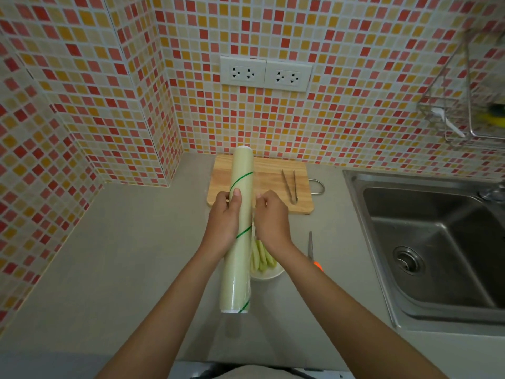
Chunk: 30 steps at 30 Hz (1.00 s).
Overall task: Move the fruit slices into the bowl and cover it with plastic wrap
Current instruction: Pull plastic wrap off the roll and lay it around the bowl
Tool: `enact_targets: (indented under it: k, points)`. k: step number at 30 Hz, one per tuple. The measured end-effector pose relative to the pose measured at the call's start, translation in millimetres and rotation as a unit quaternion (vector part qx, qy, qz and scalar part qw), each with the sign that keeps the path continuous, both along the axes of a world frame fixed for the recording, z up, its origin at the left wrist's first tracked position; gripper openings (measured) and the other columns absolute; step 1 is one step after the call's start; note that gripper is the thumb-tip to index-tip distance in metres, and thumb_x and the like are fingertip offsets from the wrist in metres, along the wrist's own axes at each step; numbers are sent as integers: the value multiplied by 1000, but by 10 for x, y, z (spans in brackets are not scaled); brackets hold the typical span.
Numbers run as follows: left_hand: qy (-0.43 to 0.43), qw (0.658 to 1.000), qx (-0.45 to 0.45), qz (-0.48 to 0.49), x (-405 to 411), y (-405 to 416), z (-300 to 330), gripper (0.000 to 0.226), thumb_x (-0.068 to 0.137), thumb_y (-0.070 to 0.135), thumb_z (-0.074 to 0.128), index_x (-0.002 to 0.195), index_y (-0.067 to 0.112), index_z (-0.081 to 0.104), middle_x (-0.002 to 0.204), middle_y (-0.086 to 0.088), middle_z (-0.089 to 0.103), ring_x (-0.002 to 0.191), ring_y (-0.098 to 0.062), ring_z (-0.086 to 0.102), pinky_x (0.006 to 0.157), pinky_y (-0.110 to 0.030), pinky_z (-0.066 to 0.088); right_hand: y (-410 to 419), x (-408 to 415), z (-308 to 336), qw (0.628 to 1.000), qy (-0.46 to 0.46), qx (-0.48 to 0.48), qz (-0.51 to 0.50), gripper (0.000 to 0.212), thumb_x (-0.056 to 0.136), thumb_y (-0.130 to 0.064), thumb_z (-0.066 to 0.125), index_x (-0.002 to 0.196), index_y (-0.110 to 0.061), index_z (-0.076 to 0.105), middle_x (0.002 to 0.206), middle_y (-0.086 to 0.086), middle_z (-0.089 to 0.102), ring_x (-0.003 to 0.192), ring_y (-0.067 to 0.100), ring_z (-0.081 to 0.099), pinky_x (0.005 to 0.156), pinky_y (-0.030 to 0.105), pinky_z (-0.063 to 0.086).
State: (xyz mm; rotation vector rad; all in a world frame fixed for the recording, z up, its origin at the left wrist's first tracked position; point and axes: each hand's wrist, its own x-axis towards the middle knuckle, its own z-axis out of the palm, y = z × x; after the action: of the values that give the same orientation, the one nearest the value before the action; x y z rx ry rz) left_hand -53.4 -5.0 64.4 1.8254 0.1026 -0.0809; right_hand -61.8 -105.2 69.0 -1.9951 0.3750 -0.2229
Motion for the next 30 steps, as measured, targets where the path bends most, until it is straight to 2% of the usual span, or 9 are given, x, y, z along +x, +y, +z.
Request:
enact_targets:
  k: [2,5,8,10,16,19,22,27,30]
  points:
    - [-1,1000,-3,4,26,11,13,39,98,51,35,97,16,53,82,5,56,74,-8,55,62,-27,39,-54,16,-5,999,-15,-31,2,28,100,-22,41,77,-7,48,61,-2,46,55,11,40,46,15,33]
    - [4,1000,-12,1,63,25,28,40,99,50,35,101,16,55,85,5,57,76,-8,55,62,-26,38,-111,13,17,1000,-24,-4,15,32,100,-26,43,76,-5,50,62,-2,46,55,9,38,49,21,31]
    - [-3,1000,-15,7,68,0,25,41,98,50,35,103,15,55,85,5,59,76,-7,57,61,-26,39,-62,-68,43,999,-6,40,10,42,95,-47,44,69,-14,48,59,-5,48,52,5,43,50,21,35]
    - [-8,1000,-15,14,73,-16,19,40,98,49,36,103,15,55,85,6,60,76,-6,57,60,-26,39,12,-160,2,1000,12,16,18,45,93,-52,42,65,-17,43,58,-5,49,53,10,46,51,26,37]
    - [9,999,-21,24,171,30,22,39,99,49,35,99,15,54,84,5,56,76,-9,54,62,-28,38,-48,-218,-55,994,-9,-102,37,43,102,-31,35,62,-16,38,60,1,46,58,19,43,57,30,29]
    - [13,999,-26,22,215,20,28,38,99,50,34,97,17,54,85,5,56,76,-7,54,61,-27,38,-82,-202,-16,997,-9,-67,38,46,101,-33,37,59,-17,35,57,-1,43,56,17,40,56,31,31]
    - [-3,999,-12,31,231,-20,25,37,98,50,35,96,17,53,83,5,56,74,-7,54,60,-28,37,8,-266,0,999,33,-8,32,48,97,-48,36,61,-17,42,59,-2,50,57,17,48,55,33,39]
    - [-17,999,0,50,323,7,50,37,98,49,35,96,16,51,85,3,55,76,-9,53,62,-29,39,33,-329,-25,990,36,-127,57,39,102,-30,32,70,-13,46,71,4,55,68,23,51,58,31,32]
    - [-25,998,3,55,364,15,72,35,99,47,35,95,16,50,87,2,55,75,-9,52,64,-30,38,-5,-319,24,989,32,-129,60,40,102,-34,31,70,-13,44,73,9,55,69,26,51,62,33,36]
